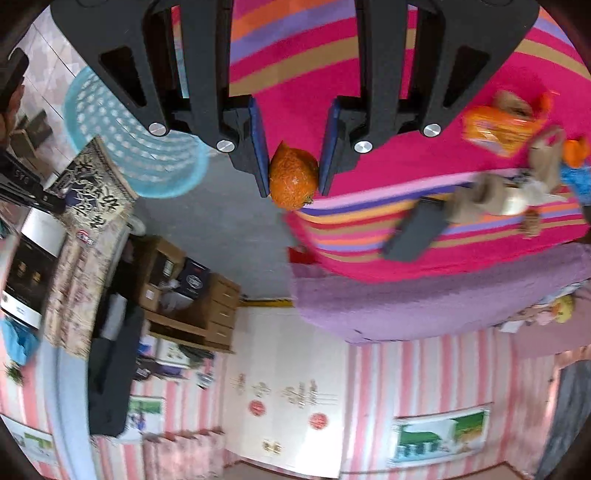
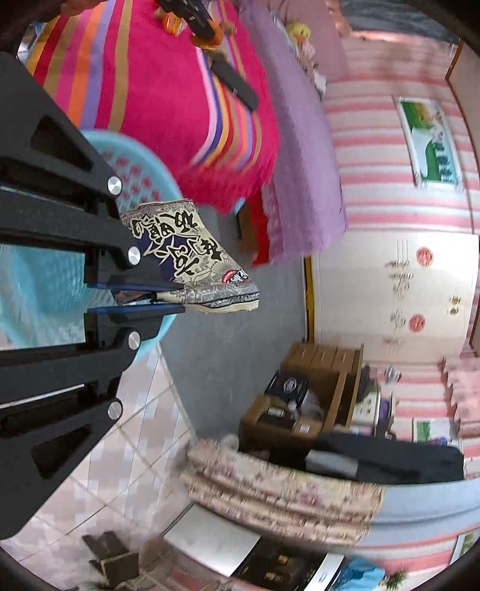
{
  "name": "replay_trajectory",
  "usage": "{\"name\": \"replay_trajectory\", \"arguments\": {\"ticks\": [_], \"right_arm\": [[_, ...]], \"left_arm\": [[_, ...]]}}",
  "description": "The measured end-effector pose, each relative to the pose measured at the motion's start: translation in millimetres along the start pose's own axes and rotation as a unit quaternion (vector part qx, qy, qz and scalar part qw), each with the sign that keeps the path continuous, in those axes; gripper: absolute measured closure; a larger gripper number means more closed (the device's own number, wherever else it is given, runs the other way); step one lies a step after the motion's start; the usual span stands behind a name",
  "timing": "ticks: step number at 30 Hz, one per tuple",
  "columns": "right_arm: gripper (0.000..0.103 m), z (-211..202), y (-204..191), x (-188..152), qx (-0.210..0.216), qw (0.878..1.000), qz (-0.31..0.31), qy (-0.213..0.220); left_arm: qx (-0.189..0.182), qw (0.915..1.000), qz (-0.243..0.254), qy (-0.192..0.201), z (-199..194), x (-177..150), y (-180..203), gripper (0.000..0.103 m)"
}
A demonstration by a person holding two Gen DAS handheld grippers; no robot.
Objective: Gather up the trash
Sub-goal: 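Carry both items to the blue basket while the left tool releases the tangerine inside, then open the right tool to drop the printed packet into the basket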
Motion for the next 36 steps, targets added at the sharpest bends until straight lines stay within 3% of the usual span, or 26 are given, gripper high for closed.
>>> {"name": "replay_trajectory", "arguments": {"ticks": [5, 11, 12, 13, 19, 25, 31, 32, 33, 35, 36], "right_arm": [[0.097, 6.4, 30.2, -14.9, -0.013, 1.0, 0.017, -0.011], [0.097, 9.7, 48.8, -26.7, -0.026, 0.999, 0.034, -0.012], [0.097, 9.9, 50.2, -28.7, -0.026, 0.999, 0.036, -0.012], [0.097, 10.9, 51.6, -30.3, -0.027, 0.999, 0.037, -0.014], [0.097, 12.2, 53.6, -37.1, -0.034, 0.999, 0.032, -0.019], [0.097, 17.4, 47.4, -41.3, -0.033, 0.999, 0.033, -0.023], [0.092, 31.4, 31.2, -44.4, -0.021, 0.999, 0.03, -0.033], [0.087, 34.2, 28.8, -45.9, -0.02, 0.999, 0.032, -0.037], [0.066, 36.1, 27.1, -47.5, -0.019, 0.998, 0.034, -0.04], [0.042, 38.7, 25.4, -51.8, -0.019, 0.998, 0.039, -0.04], [0.041, 39.1, 25.4, -53.5, -0.02, 0.998, 0.042, -0.04]], "left_arm": [[-0.045, 0.9988, 0.007, -0.019, 23.3, -11.4, 58.3, 0.078], [-0.064, 0.9965, 0.026, -0.047, 49.6, -26.1, 100.4, 0.075], [-0.064, 0.9962, 0.03, -0.05, 53.7, -27.9, 105.4, 0.067], [-0.063, 0.9961, 0.032, -0.052, 56.7, -28.4, 108.2, 0.051], [-0.042, 0.9976, 0.037, -0.042, 59.8, -19.0, 98.4, 0.017], [-0.008, 0.9991, 0.038, -0.015, 50.0, -2.8, 67.9, 0.01], [0.006, 0.9996, 0.022, -0.015, 44.9, 2.1, 42.6, 0.008], [0.007, 0.9997, 0.019, -0.016, 44.6, 1.9, 40.0, 0.008], [0.008, 0.9997, 0.016, -0.018, 43.6, 1.4, 35.4, 0.008], [0.013, 0.9996, 0.018, -0.018, 41.2, -0.3, 29.7, 0.008], [0.015, 0.9995, 0.02, -0.017, 40.1, -1.0, 27.4, 0.008]]}}
Point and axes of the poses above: each gripper's, at about its wrist camera, not at the fingertips, and z roughly the way its jaws point, y to its right, x to its top, the point moved 7 cm from there along z, roughly the way its jaws point, and after that the axes turned 5 degrees about y, right-handed, at the moved point
